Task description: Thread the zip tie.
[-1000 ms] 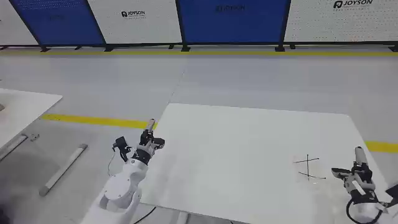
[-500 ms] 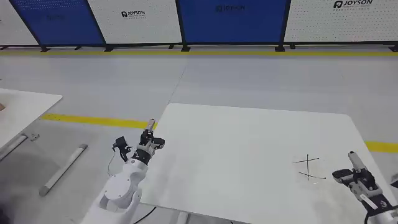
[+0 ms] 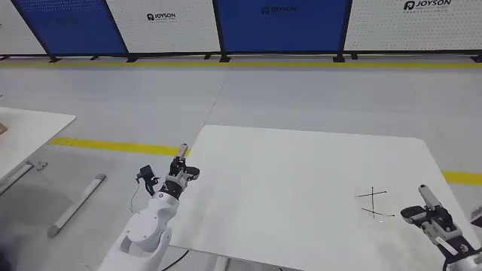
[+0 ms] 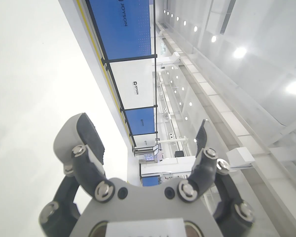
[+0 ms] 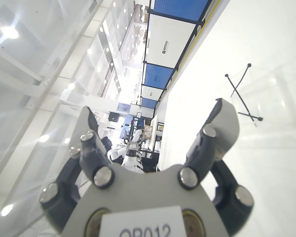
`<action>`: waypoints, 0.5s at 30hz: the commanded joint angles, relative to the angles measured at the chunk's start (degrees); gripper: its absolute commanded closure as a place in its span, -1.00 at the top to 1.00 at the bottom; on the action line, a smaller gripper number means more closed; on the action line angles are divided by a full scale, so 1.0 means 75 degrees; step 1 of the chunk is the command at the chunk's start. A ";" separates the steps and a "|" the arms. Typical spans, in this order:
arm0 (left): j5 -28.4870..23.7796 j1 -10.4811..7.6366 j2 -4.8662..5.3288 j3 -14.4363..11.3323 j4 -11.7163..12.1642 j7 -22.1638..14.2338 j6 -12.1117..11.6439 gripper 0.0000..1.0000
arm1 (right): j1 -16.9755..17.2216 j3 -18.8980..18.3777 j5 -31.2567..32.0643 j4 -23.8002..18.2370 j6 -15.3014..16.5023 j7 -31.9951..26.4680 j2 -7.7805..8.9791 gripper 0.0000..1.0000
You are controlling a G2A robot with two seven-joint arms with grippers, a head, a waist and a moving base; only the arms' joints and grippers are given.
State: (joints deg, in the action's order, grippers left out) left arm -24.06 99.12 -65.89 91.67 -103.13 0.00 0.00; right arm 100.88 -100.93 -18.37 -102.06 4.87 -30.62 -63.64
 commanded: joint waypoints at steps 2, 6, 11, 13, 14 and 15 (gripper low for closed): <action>0.0000 0.0000 0.0000 0.0000 0.0000 0.0000 0.0000 1.00 | -0.0017 -0.0012 0.0025 -0.0024 0.0011 -0.0013 0.0003 1.00; 0.0000 0.0000 0.0000 0.0000 0.0000 0.0000 0.0000 1.00 | -0.0420 -0.0424 0.0394 0.0014 -0.0253 -0.1512 0.0163 1.00; 0.0000 0.0000 0.0000 0.0000 0.0000 0.0000 0.0000 1.00 | -0.0976 -0.0755 0.0951 0.0200 -0.0363 -0.3139 0.0361 1.00; 0.0000 0.0000 0.0000 0.0000 0.0000 0.0000 0.0000 1.00 | -0.1289 -0.0707 0.1520 0.0385 -0.0321 -0.3840 0.0458 1.00; 0.0000 0.0000 0.0000 0.0000 0.0000 0.0000 0.0000 1.00 | -0.1473 -0.0644 0.1730 0.0526 -0.0368 -0.4028 0.0491 1.00; 0.0000 0.0000 0.0000 0.0000 0.0000 0.0000 0.0000 1.00 | -0.1657 -0.0541 0.1892 0.0656 -0.0358 -0.4261 0.0521 1.00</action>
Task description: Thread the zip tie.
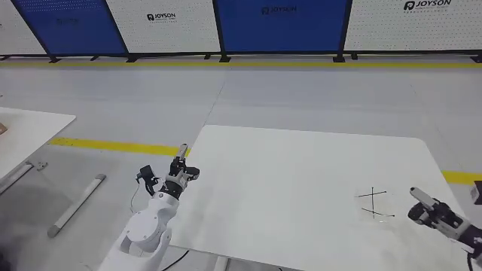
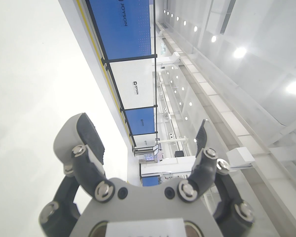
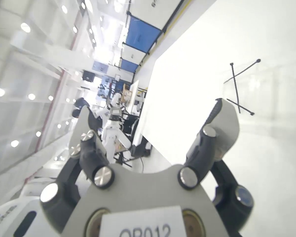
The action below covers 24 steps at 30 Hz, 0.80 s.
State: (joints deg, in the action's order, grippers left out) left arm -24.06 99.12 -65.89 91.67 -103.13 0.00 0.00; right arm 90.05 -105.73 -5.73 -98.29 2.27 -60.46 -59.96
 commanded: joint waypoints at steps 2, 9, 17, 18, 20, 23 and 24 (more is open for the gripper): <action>0.0000 0.0000 0.0000 0.0000 0.0000 0.0000 0.0000 1.00 | -0.0591 0.0209 0.0058 0.0588 -0.0152 -0.0476 0.0052 1.00; 0.0000 0.0000 0.0000 0.0000 0.0000 0.0000 0.0000 1.00 | -0.0591 0.0209 0.0058 0.0588 -0.0152 -0.0476 0.0052 1.00; 0.0000 0.0000 0.0000 0.0000 0.0000 0.0000 0.0000 1.00 | -0.0591 0.0209 0.0058 0.0588 -0.0152 -0.0476 0.0052 1.00; 0.0000 0.0000 0.0000 0.0000 0.0000 0.0000 0.0000 1.00 | -0.0591 0.0209 0.0058 0.0588 -0.0152 -0.0476 0.0052 1.00; 0.0000 0.0000 0.0000 0.0000 0.0000 0.0000 0.0000 1.00 | -0.0601 0.0219 0.0130 0.0528 -0.0091 -0.0510 0.0060 1.00; 0.0000 0.0000 0.0000 0.0000 0.0000 0.0000 0.0000 1.00 | -0.0594 0.0134 0.0487 0.0329 0.0197 -0.0724 0.0129 1.00; 0.0000 0.0000 0.0000 0.0000 0.0000 0.0000 0.0000 1.00 | -0.0605 0.0111 0.0516 0.0314 0.0165 -0.0796 0.0148 1.00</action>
State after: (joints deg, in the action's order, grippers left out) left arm -24.06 99.12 -65.89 91.67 -103.13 0.00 0.00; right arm 85.56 -104.68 -2.19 -95.81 3.63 -65.88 -58.99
